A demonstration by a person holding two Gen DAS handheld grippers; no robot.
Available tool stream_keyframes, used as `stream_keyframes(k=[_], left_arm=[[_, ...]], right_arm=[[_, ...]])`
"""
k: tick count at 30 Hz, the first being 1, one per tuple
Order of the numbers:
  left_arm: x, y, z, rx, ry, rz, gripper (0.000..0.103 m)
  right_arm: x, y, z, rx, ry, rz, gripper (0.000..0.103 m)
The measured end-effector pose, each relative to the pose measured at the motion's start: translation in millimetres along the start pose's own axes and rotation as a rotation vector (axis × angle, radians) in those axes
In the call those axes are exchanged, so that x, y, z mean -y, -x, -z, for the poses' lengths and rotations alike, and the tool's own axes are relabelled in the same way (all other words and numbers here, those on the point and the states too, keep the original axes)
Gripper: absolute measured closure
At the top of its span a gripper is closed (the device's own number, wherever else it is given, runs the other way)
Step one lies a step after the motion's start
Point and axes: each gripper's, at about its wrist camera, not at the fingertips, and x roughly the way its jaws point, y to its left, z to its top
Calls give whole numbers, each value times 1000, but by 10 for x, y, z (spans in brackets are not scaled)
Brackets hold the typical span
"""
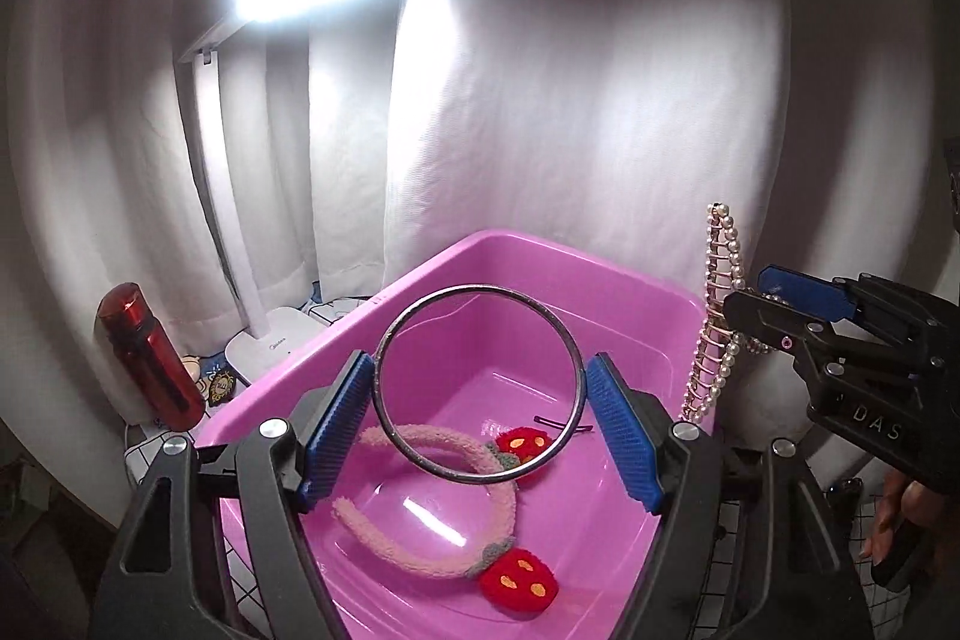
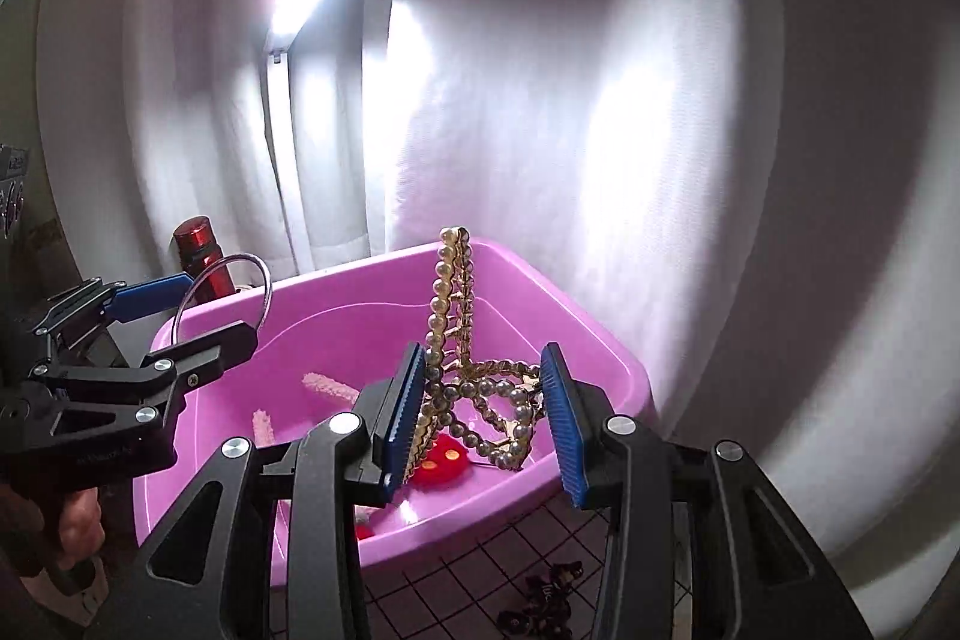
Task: Organize jewelry
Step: 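Lift and carry the ring and pearl clip with both tools over the tub, then open left tool to drop the ring while right tool releases the pearl clip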
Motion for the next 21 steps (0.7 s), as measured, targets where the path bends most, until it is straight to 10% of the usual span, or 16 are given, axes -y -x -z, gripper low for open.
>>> stream_keyframes(k=[21], left_arm=[[-461, -527, 212, -186, 74, -71, 32]], right_arm=[[-367, -914, 93, -223, 19, -29, 65]])
